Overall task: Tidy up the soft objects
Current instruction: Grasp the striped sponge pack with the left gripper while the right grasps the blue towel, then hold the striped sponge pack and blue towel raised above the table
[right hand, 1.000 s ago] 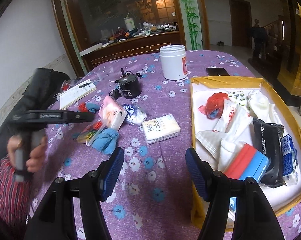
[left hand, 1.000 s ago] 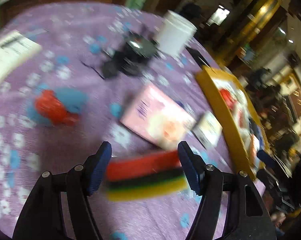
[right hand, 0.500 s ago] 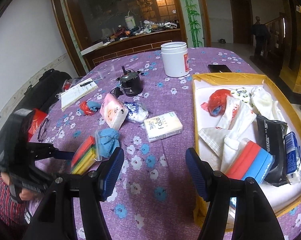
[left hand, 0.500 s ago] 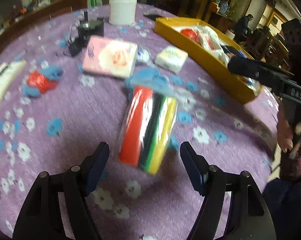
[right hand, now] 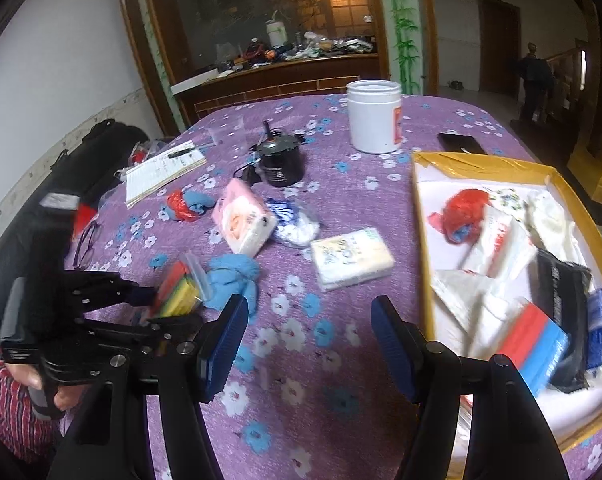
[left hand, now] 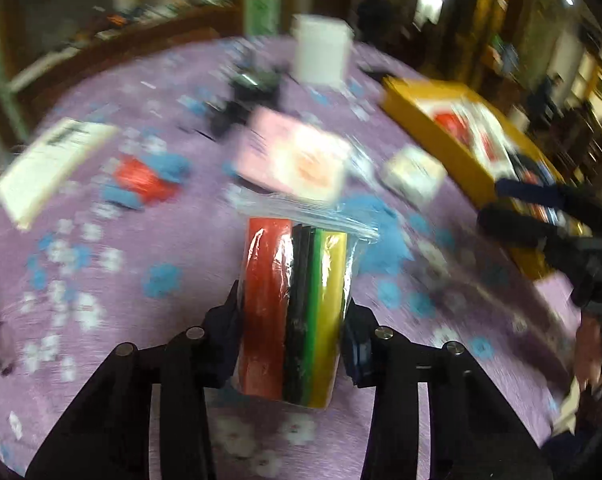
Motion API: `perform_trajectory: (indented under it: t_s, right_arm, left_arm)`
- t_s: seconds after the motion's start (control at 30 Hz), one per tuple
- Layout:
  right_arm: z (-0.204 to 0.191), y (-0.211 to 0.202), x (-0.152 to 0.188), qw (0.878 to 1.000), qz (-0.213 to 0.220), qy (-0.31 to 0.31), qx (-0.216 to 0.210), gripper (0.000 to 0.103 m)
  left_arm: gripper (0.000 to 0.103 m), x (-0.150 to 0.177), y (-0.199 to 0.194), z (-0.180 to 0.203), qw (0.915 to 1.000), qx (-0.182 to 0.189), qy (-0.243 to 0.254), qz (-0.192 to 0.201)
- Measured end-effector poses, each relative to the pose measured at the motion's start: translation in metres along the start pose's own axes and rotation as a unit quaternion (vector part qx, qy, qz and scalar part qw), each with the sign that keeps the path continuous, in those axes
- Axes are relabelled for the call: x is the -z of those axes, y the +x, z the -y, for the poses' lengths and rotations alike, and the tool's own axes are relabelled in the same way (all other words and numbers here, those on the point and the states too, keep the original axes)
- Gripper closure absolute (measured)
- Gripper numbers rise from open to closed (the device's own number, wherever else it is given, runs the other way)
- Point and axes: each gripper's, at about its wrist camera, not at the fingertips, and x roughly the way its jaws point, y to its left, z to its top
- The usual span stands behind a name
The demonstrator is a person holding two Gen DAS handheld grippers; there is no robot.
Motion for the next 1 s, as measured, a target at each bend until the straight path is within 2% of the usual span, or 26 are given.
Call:
perform_trajectory:
  t_s: [0.13, 0.23, 0.43, 0.47, 0.5, 0.53, 0.6, 0.83, 1.0]
  right_arm:
    - [-0.023, 0.021, -0.010, 0.999, -0.018, -0.026, -0.016, 0.037]
    - [-0.037, 0.040, -0.016, 0.998, -0.037, -0.038, -0.028, 0.037]
    - [-0.048, 0.088, -0.022, 0.996, -0.073, -0.038, -0.019, 0.036]
    - [-0.048, 0.094, -0.020, 0.996, -0.080, -0.035, -0.033, 0.040]
    - [-0.048, 0.096, -0.019, 0.995, -0.080, -0.032, -0.045, 0.057]
    - [-0.049, 0.097, -0.017, 0.995, -0.075, -0.031, -0.058, 0.066]
    - [-0.053, 0.096, -0.014, 0.995, -0.065, -0.046, -0.052, 0.069]
    - [-0.046, 0.059, -0.020, 0.997, 0.042, -0.054, -0.041, 0.071]
    - [-0.044, 0.046, -0.027, 0.995, 0.078, -0.044, -0.052, 0.071]
  left_arm:
    - [0.064, -0.003, -0.005, -0.023, 0.9975, -0.016, -0.055, 0.041]
    - [0.064, -0.004, 0.002, -0.036, 0.9953, -0.017, -0.084, 0.046]
    - [0.064, -0.003, 0.004, -0.037, 0.9939, -0.034, -0.089, 0.056]
    - [0.064, -0.002, 0.003, -0.037, 0.9937, -0.038, -0.087, 0.060]
    - [0.064, -0.003, 0.002, -0.036, 0.9937, -0.041, -0.083, 0.063]
    - [0.064, -0.002, 0.002, -0.035, 0.9938, -0.042, -0.081, 0.064]
    - [0.064, -0.002, 0.001, -0.033, 0.9938, -0.046, -0.076, 0.067]
    - [0.064, -0.001, -0.004, -0.031, 0.9907, -0.078, -0.069, 0.088]
    - [0.064, -0.001, -0.009, -0.031, 0.9847, -0.117, -0.064, 0.112]
